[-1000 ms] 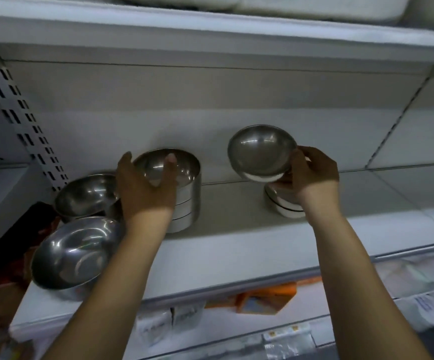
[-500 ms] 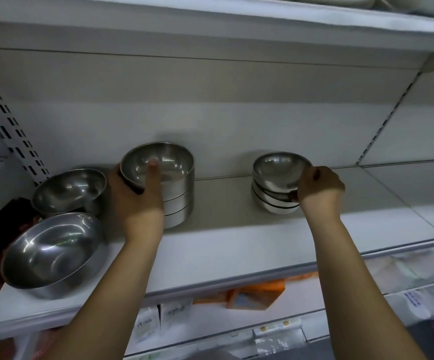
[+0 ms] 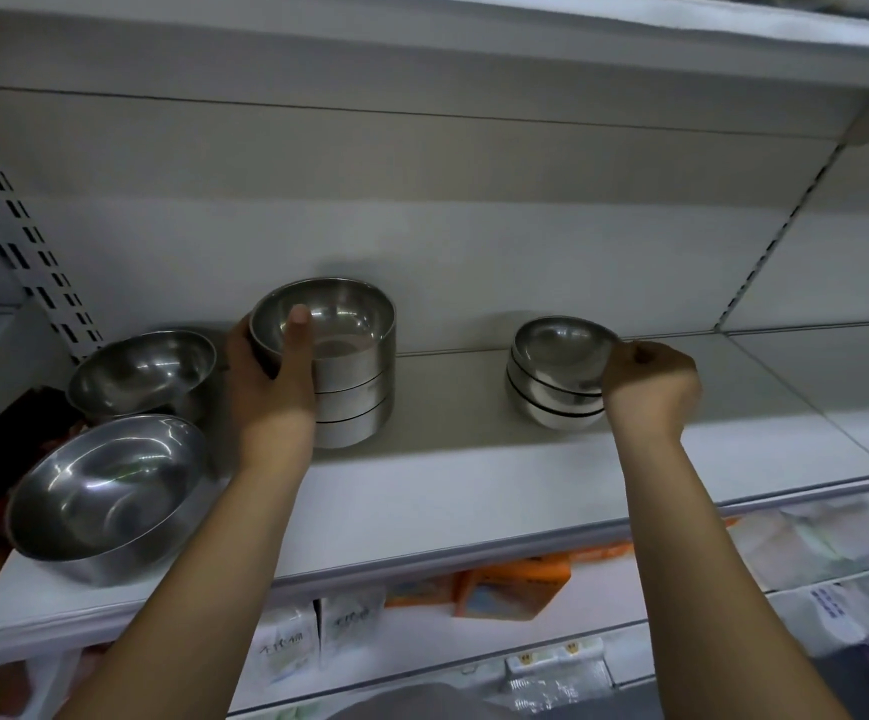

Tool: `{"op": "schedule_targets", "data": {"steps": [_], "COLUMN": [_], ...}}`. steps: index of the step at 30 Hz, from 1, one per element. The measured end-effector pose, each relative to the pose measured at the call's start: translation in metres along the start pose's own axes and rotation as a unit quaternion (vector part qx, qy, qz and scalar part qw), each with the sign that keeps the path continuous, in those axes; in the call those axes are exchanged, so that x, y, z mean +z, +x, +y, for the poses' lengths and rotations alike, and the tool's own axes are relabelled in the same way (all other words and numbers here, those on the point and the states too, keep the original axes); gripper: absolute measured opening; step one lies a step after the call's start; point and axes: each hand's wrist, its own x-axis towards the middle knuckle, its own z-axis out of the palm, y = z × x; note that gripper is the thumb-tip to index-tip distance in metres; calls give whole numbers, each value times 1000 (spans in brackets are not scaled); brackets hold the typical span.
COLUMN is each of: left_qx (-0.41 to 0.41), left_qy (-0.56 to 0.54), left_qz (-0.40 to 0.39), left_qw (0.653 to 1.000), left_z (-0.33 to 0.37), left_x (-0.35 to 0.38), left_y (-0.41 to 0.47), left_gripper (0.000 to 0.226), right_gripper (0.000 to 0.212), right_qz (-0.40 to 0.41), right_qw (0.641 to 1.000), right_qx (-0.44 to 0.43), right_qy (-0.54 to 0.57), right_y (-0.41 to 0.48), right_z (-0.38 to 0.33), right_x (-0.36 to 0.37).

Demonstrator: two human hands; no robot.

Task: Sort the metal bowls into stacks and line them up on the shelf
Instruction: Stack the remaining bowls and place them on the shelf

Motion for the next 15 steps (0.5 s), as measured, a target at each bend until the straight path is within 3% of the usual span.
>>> {"op": "schedule_targets", "data": {"steps": [5,9,12,15], "left_qx": [3,-6,-14,0], "left_qy": [-10,-20,-33,-26], "left_qz": [-7,-26,-39,-38], "left_qw": [1000,999,999,999], "left_z": [-3,-4,-4,-3], "left_x": [-1,-7,-13,-21], "left_y": [2,3,-2,-12], "left_gripper": [45,43,23,26], "right_gripper": [36,21,14,10], "right_qz": [9,70,41,-4], "right_qw": [1000,996,993,981], "right_qx": [7,-12,-51,-97], "right_qy": [17,55,103,170], "right_y": [-6,-21,-46,-78], "right_z": [0,0,-17,-38], "right_x": [-3,0,5,23]}}
